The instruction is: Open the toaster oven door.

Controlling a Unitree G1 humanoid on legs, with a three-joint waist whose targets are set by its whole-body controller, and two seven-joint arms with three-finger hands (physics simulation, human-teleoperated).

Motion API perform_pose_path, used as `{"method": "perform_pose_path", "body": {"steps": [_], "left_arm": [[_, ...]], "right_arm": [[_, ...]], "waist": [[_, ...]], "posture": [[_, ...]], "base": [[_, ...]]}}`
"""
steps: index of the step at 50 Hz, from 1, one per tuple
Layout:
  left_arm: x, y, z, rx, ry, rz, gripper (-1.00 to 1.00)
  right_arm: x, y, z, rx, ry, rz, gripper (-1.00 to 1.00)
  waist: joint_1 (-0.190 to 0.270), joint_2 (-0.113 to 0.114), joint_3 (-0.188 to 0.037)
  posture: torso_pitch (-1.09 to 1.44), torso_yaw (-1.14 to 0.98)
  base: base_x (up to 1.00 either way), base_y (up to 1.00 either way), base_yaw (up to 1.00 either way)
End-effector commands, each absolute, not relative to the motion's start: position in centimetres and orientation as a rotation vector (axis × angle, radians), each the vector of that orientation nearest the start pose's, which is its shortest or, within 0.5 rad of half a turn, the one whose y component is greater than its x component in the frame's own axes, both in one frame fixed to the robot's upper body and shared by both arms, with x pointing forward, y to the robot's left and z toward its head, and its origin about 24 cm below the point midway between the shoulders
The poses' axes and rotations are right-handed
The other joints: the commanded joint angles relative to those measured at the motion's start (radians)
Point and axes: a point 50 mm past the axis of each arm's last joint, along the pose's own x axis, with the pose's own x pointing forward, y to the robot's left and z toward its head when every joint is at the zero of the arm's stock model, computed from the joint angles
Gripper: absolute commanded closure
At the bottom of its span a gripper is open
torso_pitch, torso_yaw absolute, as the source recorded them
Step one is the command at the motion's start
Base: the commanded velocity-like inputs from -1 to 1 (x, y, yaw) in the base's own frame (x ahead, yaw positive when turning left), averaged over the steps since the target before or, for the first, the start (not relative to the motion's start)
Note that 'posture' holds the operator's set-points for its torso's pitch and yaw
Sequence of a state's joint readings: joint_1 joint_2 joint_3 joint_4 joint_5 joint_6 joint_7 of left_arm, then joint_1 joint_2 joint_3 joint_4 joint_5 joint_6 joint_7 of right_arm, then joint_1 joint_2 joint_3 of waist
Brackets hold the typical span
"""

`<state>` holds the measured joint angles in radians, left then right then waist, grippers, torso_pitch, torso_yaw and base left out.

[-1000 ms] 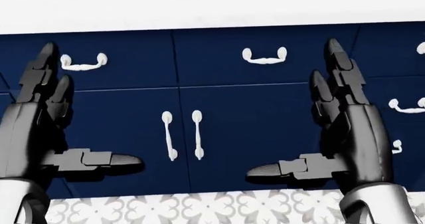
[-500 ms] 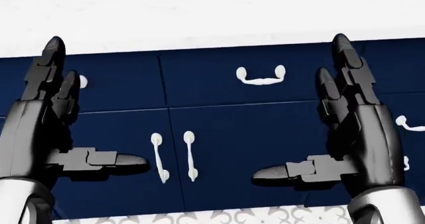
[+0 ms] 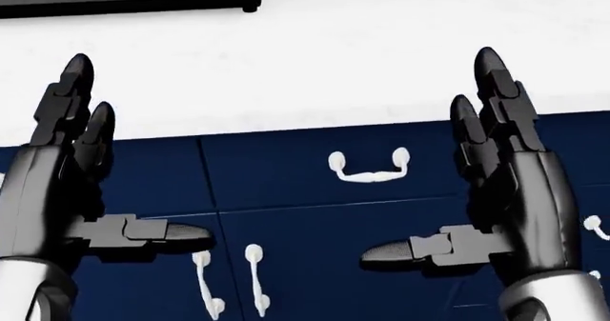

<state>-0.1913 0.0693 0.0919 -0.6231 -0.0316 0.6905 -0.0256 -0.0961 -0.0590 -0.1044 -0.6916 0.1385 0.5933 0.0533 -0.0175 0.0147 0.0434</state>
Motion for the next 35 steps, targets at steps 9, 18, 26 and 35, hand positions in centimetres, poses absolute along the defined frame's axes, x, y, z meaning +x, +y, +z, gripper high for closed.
{"method": "perform_pose_path", "body": {"steps": [9,18,26,35], "left_arm": [[25.16,16.27,17.52,0.045,-0.19,0.006,-1.0],[25.41,16.25,17.08,0.042,-0.184,0.006,-1.0],[25.35,16.24,17.23,0.042,-0.185,0.006,-1.0],[25.35,16.33,17.3,0.042,-0.187,0.008,-1.0]], "right_arm": [[23.38,-15.9,17.67,0.042,-0.267,0.081,-1.0],[23.5,-15.91,17.18,0.058,-0.257,0.08,-1.0],[23.34,-15.61,17.29,0.051,-0.268,0.097,-1.0],[23.27,-15.54,17.49,0.061,-0.273,0.106,-1.0]], "waist": [[0.025,0.05,-0.022],[0.045,-0.085,-0.042],[0.027,-0.06,-0.005],[0.037,0.043,-0.041]], "posture": [[0.0,0.0],[0.0,0.0],[0.0,0.0],[0.0,0.0]], "base": [[0.35,0.0,0.0],[0.35,0.0,0.0],[0.06,0.0,0.0],[0.0,0.0,0.11]]}}
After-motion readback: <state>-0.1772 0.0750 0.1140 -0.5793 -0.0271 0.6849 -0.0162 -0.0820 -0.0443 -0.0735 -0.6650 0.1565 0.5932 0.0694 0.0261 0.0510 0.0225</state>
